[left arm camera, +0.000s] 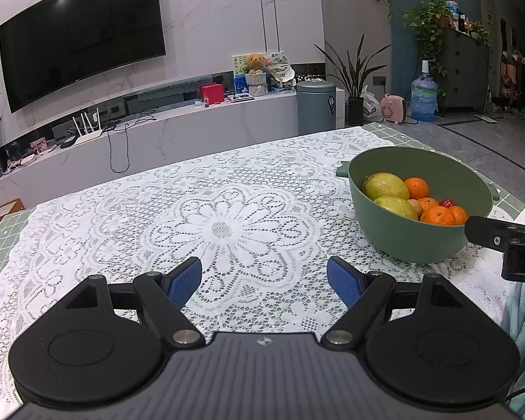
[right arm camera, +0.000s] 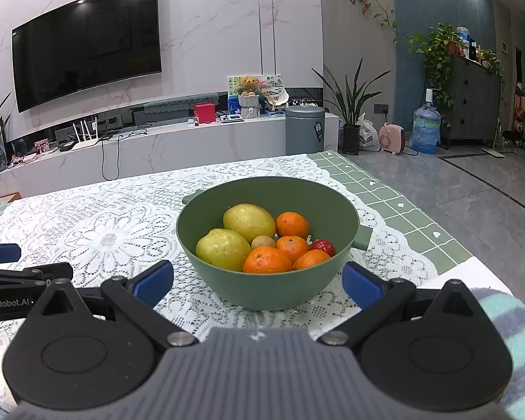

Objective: Organize fruits

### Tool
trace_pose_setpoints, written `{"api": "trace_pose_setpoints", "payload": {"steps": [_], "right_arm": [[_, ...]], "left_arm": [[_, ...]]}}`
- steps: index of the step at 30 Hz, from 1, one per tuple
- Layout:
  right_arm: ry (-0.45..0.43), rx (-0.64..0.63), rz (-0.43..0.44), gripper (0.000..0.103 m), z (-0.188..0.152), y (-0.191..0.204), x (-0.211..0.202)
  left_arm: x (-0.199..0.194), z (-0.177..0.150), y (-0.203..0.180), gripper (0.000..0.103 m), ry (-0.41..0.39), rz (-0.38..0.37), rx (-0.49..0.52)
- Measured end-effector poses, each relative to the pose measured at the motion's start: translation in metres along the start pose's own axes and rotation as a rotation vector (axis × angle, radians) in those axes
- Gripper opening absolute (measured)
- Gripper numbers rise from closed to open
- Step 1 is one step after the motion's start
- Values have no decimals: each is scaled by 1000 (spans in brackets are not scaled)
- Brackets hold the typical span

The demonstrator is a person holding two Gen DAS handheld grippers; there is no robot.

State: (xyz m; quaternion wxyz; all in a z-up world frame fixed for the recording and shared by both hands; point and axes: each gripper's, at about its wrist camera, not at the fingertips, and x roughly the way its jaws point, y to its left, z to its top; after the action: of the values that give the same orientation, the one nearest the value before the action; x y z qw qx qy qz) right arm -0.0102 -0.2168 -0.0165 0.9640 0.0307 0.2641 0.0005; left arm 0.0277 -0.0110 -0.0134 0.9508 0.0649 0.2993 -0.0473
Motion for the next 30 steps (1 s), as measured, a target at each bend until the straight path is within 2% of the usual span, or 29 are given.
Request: {"api": "trace_pose_setpoints", "payload": {"steps": [30], "right_arm": [[6,4,2,99,-1,-1,2]], "left_arm": [[-3,2,1,95,1,1,-4]]}}
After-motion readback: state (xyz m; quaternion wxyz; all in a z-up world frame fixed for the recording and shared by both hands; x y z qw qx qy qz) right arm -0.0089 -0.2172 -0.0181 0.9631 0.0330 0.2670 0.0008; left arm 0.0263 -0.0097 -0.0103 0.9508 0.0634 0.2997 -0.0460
